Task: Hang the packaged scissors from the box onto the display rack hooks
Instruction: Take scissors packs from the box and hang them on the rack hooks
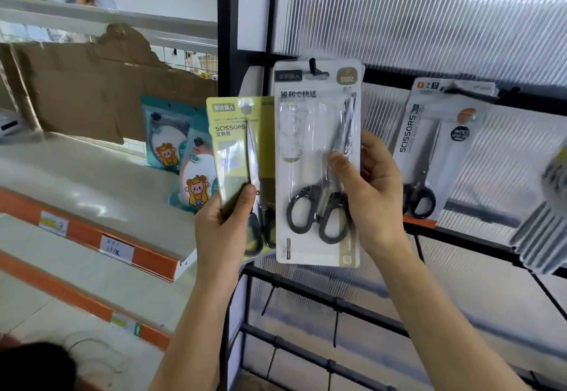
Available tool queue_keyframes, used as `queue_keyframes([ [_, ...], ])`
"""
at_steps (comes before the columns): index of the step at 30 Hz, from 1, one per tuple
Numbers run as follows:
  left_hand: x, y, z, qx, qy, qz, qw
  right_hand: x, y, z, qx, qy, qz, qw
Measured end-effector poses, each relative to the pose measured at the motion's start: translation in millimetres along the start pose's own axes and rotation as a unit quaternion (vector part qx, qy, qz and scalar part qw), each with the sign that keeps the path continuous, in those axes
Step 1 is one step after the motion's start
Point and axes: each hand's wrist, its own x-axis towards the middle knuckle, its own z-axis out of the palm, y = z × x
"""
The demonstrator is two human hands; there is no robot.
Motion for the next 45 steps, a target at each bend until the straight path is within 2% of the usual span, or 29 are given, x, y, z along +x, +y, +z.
queue_keyframes([
  [5,0.9,3.5,-3.5,0.000,0.006,0.002,1.000,4.1,-3.3,2.3,-0.024,-0.011,-0.003,1.000],
  [9,-0.4,6.7,-7.1,0.000,0.000,0.000,1.000,14.8,5.0,3.2,-0.026,0.003,0.032,0.999],
  [15,-2.3,6.4,-10.5,0.000,0.038,-0.006,0.999,57.7,38.8,-4.0,-0.140,0.063,0.077,0.985],
  [21,-9.7,3.5,-8.9,0.009,0.006,-0.015,1.000,69.4,56.5,-5.2,-0.240,0.046,0.145,0.959],
  [25,-13.1,-0.4,-4.3,0.015,-0.018,-0.012,1.000,42.5,51.4,-6.8,-0.253,0.067,0.144,0.954],
  [27,-14.7,-1.0,-0.8,0.017,-0.029,-0.009,0.999,25.4,46.0,-9.3,-0.236,0.058,0.131,0.961],
  [30,-18.1,1.1,7.1,0.014,-0.041,-0.014,0.999,0.2,31.4,-10.7,-0.083,-0.052,0.177,0.979],
  [32,-21.2,2.1,13.0,-0.001,-0.051,-0.025,0.998,-12.4,27.9,-12.7,-0.048,-0.112,0.171,0.978],
  [35,-27.8,6.3,20.8,-0.012,-0.090,-0.051,0.995,-20.4,29.5,-16.2,-0.031,-0.062,0.137,0.988],
  [38,-31.3,7.8,25.4,-0.029,-0.120,-0.085,0.989,-21.7,33.3,-20.0,-0.060,-0.015,0.136,0.989],
  [41,-29.7,2.8,27.0,-0.067,-0.120,-0.127,0.982,-26.3,35.0,-21.5,-0.041,-0.046,0.162,0.985],
  [45,-33.5,2.7,27.3,-0.073,-0.158,-0.113,0.978,-31.4,34.2,-24.2,-0.022,-0.047,0.144,0.988],
])
